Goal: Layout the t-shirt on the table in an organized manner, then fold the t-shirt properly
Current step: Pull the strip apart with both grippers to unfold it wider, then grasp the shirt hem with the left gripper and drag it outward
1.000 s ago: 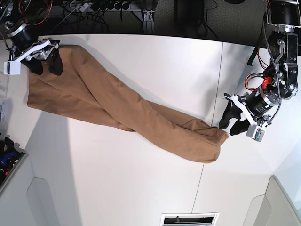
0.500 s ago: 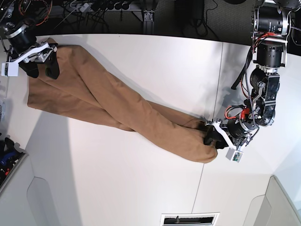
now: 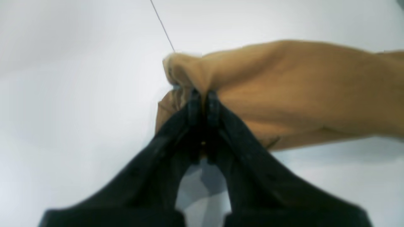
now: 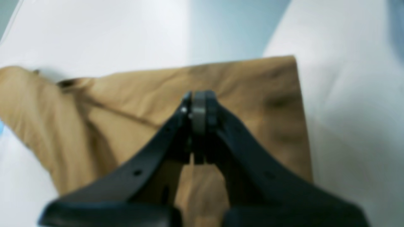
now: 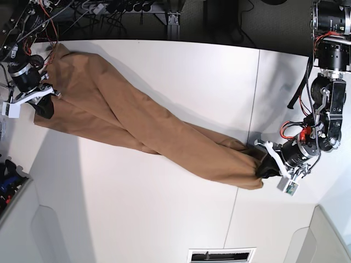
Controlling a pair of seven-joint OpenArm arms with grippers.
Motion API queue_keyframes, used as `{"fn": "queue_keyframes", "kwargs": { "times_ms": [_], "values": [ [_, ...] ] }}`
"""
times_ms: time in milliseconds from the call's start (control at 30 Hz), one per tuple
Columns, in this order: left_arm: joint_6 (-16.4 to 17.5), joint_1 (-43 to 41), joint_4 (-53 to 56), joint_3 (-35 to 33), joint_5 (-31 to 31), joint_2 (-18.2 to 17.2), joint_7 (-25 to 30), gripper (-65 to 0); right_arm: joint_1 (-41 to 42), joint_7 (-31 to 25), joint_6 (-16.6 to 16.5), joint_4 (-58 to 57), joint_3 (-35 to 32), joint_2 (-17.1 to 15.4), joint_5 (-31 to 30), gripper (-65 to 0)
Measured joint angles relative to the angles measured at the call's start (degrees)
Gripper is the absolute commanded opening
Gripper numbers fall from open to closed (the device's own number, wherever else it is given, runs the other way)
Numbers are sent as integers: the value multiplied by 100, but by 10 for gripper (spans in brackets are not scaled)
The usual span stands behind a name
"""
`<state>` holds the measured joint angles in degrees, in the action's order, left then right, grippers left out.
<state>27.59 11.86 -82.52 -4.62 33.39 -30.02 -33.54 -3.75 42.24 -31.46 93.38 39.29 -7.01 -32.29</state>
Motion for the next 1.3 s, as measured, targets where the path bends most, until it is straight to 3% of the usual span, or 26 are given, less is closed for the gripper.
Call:
{"fn": "queue_keyframes", "kwargs": {
  "times_ms": [133, 300, 400, 633, 733, 867, 900, 1000, 1067, 1167, 1300],
  "values": [
    [48, -299, -337, -13, 66, -188, -79, -650, 481, -208, -28, -868, -328, -70, 378, -650],
    [70, -503, -566, -15, 101, -511, -407, -650, 916, -640, -7, -1878, -901, -501, 929, -650],
    [94, -699, -789, 111, 374, -887, -723, -650, 1084, -837, -17, -2234, -1110, -702, 922, -650],
    [750, -1508, -848, 704, 1526, -1843, -1390, -650, 1384, -855, 2, -2634, -1121, -1115, 997, -650],
    [914, -1808, -857, 938, 1919, -2031, -1696, -650, 1390, -903, 90, -2634, -1113, -1307, 1012, -650],
    [1143, -2061, -859, 960, 2337, -2013, -2636, -650, 1377, -905, 101, -2634, -1102, -1311, 970, -650],
    [1165, -2116, -859, 955, 2479, -2013, -2824, -636, 1375, -874, 98, -2634, -1104, -1287, 848, -650],
    [1169, -2251, -859, 957, 2592, -2015, -2983, -439, 1370, -791, 96, -2634, -1108, -1270, 391, -650],
    [1169, -2277, -859, 957, 2575, -1996, -2988, -364, 1373, -789, 96, -2625, -1108, -1285, 203, -650],
    [1169, -2293, -866, 1108, 2492, -1961, -2839, -362, 1370, -564, 61, -2476, -1108, -1274, 66, -650],
    [1167, -2286, -1165, 2140, 2173, -1803, -2111, -362, 1362, -262, 24, -2194, -1108, -1193, -136, -650]
  ]
}}
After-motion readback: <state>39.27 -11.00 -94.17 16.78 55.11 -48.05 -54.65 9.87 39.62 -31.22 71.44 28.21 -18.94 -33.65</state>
